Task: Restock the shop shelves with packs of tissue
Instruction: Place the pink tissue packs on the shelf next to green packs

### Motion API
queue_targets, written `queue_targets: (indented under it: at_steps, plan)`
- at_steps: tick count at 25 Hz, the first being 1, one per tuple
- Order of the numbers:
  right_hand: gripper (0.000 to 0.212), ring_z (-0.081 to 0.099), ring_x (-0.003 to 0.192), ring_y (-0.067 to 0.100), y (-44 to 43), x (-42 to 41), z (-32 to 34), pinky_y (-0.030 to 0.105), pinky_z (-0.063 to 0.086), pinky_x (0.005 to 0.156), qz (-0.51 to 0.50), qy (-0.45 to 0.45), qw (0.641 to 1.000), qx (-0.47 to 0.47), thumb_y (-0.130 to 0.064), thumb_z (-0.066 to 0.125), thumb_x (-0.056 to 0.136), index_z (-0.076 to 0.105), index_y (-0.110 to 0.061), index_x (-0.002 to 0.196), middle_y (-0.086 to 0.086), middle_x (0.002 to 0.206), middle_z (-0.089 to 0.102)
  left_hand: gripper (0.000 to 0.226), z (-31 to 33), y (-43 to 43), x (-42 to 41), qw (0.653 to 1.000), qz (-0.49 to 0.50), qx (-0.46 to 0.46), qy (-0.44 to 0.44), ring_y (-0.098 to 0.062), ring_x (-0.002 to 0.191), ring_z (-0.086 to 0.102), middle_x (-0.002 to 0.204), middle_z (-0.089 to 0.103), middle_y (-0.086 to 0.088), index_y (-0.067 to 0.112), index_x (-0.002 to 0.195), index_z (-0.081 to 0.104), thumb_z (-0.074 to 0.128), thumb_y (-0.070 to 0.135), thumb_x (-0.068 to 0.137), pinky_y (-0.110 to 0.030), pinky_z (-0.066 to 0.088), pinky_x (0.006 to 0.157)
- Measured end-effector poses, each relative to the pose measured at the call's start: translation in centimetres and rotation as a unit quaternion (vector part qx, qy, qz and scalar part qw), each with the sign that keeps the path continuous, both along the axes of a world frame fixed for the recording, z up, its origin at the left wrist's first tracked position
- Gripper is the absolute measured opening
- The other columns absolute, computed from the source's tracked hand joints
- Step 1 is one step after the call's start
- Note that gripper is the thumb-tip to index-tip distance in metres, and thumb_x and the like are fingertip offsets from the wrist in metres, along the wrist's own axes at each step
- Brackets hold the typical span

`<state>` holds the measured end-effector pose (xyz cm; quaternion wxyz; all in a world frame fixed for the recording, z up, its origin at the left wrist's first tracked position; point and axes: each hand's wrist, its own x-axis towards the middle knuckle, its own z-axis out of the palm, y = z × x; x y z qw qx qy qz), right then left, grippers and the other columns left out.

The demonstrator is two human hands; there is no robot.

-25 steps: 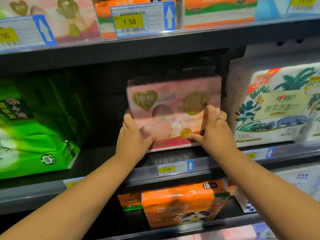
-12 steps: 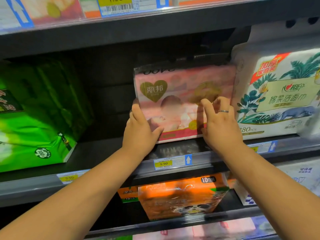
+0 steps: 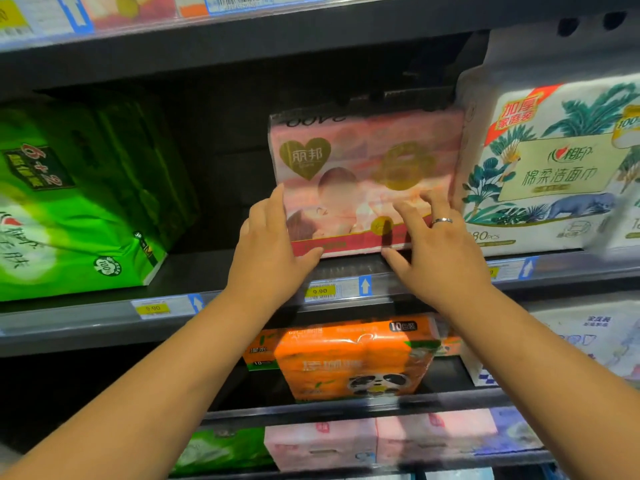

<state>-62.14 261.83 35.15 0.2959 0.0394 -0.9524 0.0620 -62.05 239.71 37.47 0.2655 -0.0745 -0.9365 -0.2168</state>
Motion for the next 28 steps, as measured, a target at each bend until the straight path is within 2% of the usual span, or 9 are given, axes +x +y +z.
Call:
queue_targets:
  at_steps: [3,5,8,14,17,19,22,26,28]
  plan:
    - [0.064,0.047,0.115,0.039,0.0,3.3,-0.3,0.047,0.048,0.086,0.036,0.039,0.999,-0.014,-0.047,0.065,0.083,0.046,-0.022,0.139,0.016,0.136,0.043,0.093,-0.6,0.9,3.7,0.996,-0.042,-0.057,0.046,-0.023,0.128,0.042,0.139,0.041,-0.006,0.019,0.146,0.023,0.077,0.039,0.073,-0.047,0.038,0.107]
    - [0.062,0.051,0.107,0.039,0.1,6.1,-1.2,0.047,0.050,0.080,0.057,0.071,0.995,-0.029,-0.043,0.069,0.079,0.053,-0.020,0.135,0.017,0.124,0.052,0.085,-1.8,1.7,6.4,0.993,-0.095,-0.061,0.029,-0.020,0.130,0.039,0.141,0.040,-0.001,0.023,0.144,0.028,0.074,0.039,0.074,-0.045,0.036,0.109]
    - [0.060,0.053,0.103,0.039,0.8,10.1,-3.8,0.048,0.052,0.074,0.065,0.063,0.996,-0.026,-0.042,0.072,0.075,0.059,-0.016,0.128,0.017,0.121,0.055,0.081,-5.0,2.5,9.8,0.984,-0.135,-0.109,0.031,-0.021,0.130,0.042,0.141,0.045,-0.004,0.019,0.143,0.035,0.074,0.040,0.075,-0.042,0.036,0.111]
    - [0.057,0.055,0.098,0.034,2.3,16.7,-12.8,0.041,0.052,0.074,0.004,-0.054,0.999,0.003,-0.048,0.061,0.082,0.056,-0.016,0.128,0.014,0.117,0.055,0.079,-13.6,4.1,13.6,0.953,-0.210,-0.216,-0.040,-0.028,0.130,0.042,0.143,0.044,-0.008,0.018,0.141,0.036,0.070,0.046,0.076,-0.042,0.033,0.110]
    - [0.060,0.050,0.109,0.031,2.5,18.8,-17.4,0.042,0.046,0.084,-0.039,-0.082,0.996,0.021,-0.049,0.059,0.083,0.060,-0.008,0.127,0.022,0.111,0.063,0.081,-18.3,5.1,14.1,0.939,-0.252,-0.219,-0.075,-0.032,0.127,0.043,0.140,0.046,-0.012,0.015,0.139,0.037,0.074,0.043,0.074,-0.046,0.038,0.107]
    - [0.066,0.048,0.111,0.033,2.8,20.3,-20.9,0.044,0.049,0.083,-0.073,-0.132,0.988,-0.019,-0.047,0.071,0.076,0.062,-0.006,0.126,0.026,0.112,0.064,0.084,-21.6,5.9,14.4,0.926,-0.274,-0.231,-0.120,-0.034,0.129,0.043,0.141,0.047,-0.014,0.014,0.140,0.036,0.076,0.045,0.072,-0.049,0.040,0.106]
    - [0.073,0.055,0.106,0.043,3.6,23.1,-26.5,0.047,0.053,0.079,-0.136,-0.209,0.961,-0.117,-0.047,0.078,0.070,0.059,-0.009,0.129,0.026,0.126,0.054,0.089,-26.8,7.0,15.0,0.892,-0.319,-0.258,-0.189,-0.036,0.130,0.043,0.144,0.044,-0.016,0.014,0.143,0.030,0.074,0.047,0.073,-0.050,0.040,0.105]
    - [0.078,0.056,0.105,0.047,4.5,27.3,-34.9,0.050,0.052,0.081,-0.218,-0.272,0.926,-0.143,-0.045,0.080,0.067,0.056,-0.006,0.130,0.029,0.126,0.052,0.090,-33.8,8.7,16.2,0.850,-0.396,-0.269,-0.222,-0.038,0.123,0.050,0.137,0.050,-0.019,0.009,0.139,0.040,0.080,0.044,0.067,-0.051,0.041,0.102]
    - [0.073,0.055,0.105,0.047,4.6,29.4,-39.3,0.051,0.052,0.079,-0.256,-0.286,0.909,-0.160,-0.050,0.069,0.075,0.052,-0.006,0.131,0.029,0.125,0.053,0.094,-37.9,9.6,16.6,0.823,-0.418,-0.287,-0.256,-0.038,0.124,0.049,0.138,0.048,-0.021,0.009,0.141,0.039,0.082,0.044,0.065,-0.051,0.040,0.104]
